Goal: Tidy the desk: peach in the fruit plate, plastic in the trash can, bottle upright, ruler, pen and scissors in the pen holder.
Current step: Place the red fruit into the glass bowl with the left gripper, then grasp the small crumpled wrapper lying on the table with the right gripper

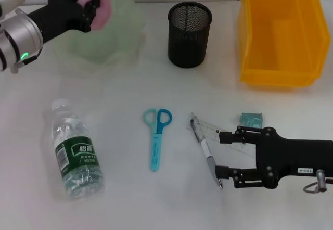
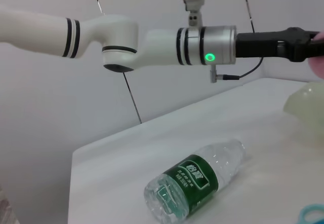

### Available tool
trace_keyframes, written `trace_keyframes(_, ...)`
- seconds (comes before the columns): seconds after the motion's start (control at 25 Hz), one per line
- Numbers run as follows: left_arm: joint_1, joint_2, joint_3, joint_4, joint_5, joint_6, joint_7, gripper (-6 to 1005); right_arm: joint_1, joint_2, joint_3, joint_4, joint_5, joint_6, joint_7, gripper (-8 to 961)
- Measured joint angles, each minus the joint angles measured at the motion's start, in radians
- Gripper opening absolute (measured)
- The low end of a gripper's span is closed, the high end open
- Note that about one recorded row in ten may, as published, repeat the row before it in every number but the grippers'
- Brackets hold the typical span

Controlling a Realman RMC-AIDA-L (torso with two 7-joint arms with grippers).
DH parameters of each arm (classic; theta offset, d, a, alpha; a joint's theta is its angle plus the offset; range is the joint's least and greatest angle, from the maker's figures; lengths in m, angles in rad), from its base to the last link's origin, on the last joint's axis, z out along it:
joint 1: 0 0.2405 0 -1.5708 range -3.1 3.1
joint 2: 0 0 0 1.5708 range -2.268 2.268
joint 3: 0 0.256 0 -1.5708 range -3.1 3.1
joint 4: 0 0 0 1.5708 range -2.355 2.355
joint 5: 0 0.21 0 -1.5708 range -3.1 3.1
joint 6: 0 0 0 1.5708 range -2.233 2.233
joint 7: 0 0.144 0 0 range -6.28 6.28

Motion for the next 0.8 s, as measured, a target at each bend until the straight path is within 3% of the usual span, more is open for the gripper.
trace_keyframes(0.04,-0.027,-0.004,-0.004,-0.020,-0.003,-0.083,0.004,124,0.001,0.000,0.000,0.000,0.000,0.000,0.000,799)
trace_keyframes(0.16,-0.034,-0.006,-0.001,-0.025,-0.004,-0.111,0.008,115,0.002,0.001,0.000,0.000,0.000,0.000,0.001,798)
trace_keyframes(0.48,-0.043,-0.008,0.001,-0.033,-0.006,-0.121,0.005,271,0.006,0.001,0.000,0.000,-0.001,0.003,0.020,798)
trace_keyframes(0.8,-0.009,0.000,-0.007,-0.018,-0.007,0.063,0.007,579,0.006,0.002,0.010,-0.002,0.002,0.003,0.043,798)
